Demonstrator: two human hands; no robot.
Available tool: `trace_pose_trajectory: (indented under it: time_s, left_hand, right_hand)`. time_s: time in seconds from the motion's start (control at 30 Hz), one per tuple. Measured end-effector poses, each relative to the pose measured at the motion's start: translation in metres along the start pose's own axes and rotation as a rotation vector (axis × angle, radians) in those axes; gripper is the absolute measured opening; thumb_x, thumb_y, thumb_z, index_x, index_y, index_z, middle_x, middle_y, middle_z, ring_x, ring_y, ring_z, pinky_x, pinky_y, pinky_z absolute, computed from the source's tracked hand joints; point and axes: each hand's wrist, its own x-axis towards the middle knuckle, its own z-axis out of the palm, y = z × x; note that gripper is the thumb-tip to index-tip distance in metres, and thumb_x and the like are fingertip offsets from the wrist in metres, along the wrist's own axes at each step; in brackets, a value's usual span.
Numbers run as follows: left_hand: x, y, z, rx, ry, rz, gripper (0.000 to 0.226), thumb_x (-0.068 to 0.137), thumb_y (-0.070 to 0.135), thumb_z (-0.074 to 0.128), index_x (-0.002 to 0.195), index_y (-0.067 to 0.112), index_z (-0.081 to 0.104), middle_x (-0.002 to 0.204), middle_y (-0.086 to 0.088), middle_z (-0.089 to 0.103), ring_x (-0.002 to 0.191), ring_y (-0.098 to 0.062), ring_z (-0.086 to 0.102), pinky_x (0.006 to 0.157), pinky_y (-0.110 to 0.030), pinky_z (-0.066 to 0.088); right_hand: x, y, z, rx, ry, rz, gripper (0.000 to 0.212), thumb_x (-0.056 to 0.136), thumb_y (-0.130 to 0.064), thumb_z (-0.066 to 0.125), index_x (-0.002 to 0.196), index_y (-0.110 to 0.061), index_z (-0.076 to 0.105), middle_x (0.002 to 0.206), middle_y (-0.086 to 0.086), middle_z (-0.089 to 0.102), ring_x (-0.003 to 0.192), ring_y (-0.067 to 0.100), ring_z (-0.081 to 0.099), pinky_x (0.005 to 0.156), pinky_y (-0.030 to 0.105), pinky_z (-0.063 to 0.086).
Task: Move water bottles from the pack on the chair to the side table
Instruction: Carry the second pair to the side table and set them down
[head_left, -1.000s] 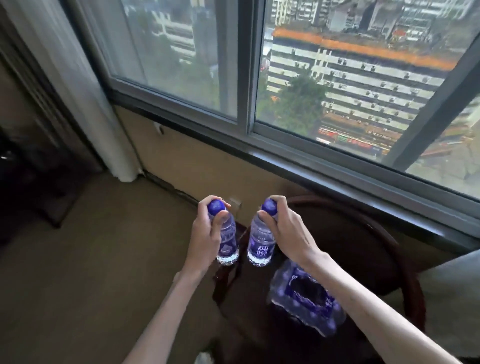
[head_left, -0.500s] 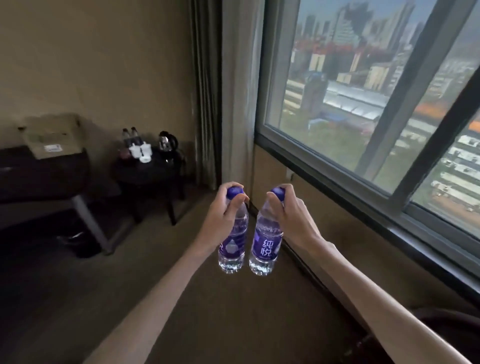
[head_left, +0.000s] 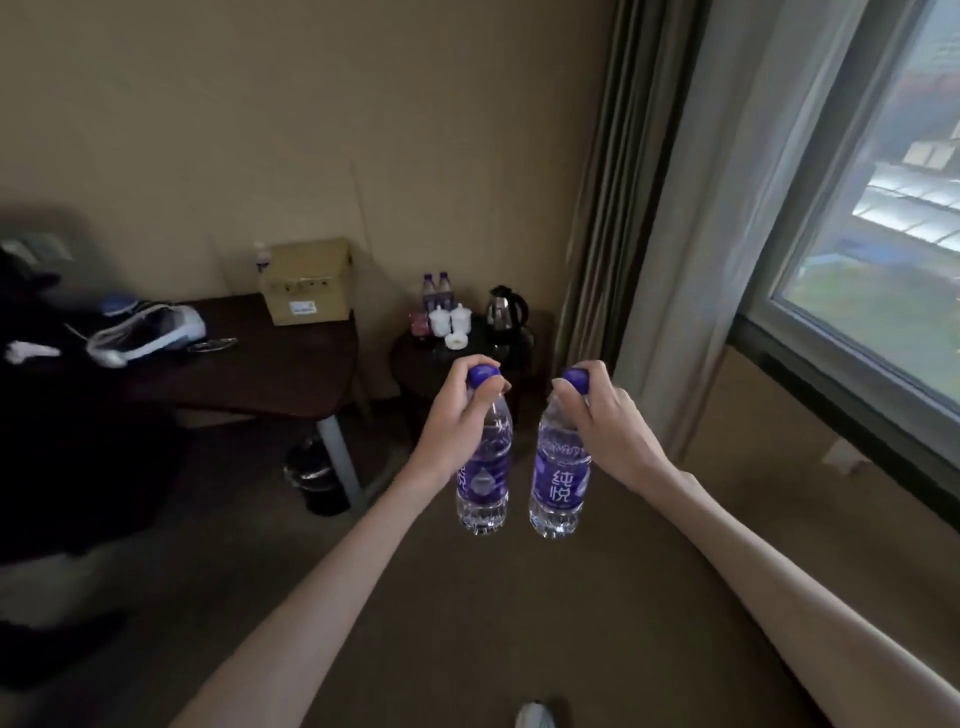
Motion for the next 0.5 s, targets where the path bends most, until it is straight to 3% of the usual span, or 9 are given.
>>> trace_pose_trajectory:
  time_s: [0.17,0.3,0.4,0.5]
  left_hand:
    - [0.108,-0.048,-0.049,0.065,0.117,-0.044,0.018,0.099,0.03,0.049,0.114,0.022,0.052,0.097,0.005,0.063,0.084,0.008,0.061,0.077,-0.006,0.045]
    - [0.213,-0.067,-0.081,0.094,0.135,-0.062,0.019,0.098,0.03,0.051,0.114,0.021,0.053,0.101,-0.004,0.063,0.086,0.004,0.06,0.077,-0.006,0.045]
    - [0.287,-0.084,-0.099,0.093,0.141,-0.063,0.019,0.097,0.028,0.053,0.114,0.019,0.053,0.099,0.006,0.06,0.082,0.014,0.058,0.074,-0.002,0.042]
    - [0.361,-0.11,-0.117,0.077,0.147,-0.056,0.02,0.097,0.028,0.054,0.114,0.018,0.054,0.098,0.011,0.059,0.084,0.017,0.057,0.074,0.0,0.04]
  right_hand:
    - [0.14,0.02,0.055,0.081,-0.123,-0.043,0.059,0.081,-0.073,0.025,0.114,-0.027,0.039,0.083,-0.004,0.068,0.072,0.008,0.068,0.065,0.036,0.057]
    - [0.252,0.031,0.077,0.112,-0.142,-0.062,0.047,0.091,-0.059,0.032,0.118,-0.022,0.04,0.084,-0.005,0.067,0.072,0.006,0.068,0.065,0.03,0.058]
    - [0.331,0.044,0.093,0.082,-0.148,-0.079,0.04,0.093,-0.055,0.034,0.114,-0.022,0.04,0.08,-0.007,0.065,0.067,0.006,0.065,0.058,0.026,0.052]
    - [0.408,0.057,0.115,0.113,-0.159,-0.08,0.042,0.091,-0.058,0.033,0.113,-0.023,0.041,0.083,-0.003,0.066,0.068,0.011,0.066,0.06,0.036,0.057]
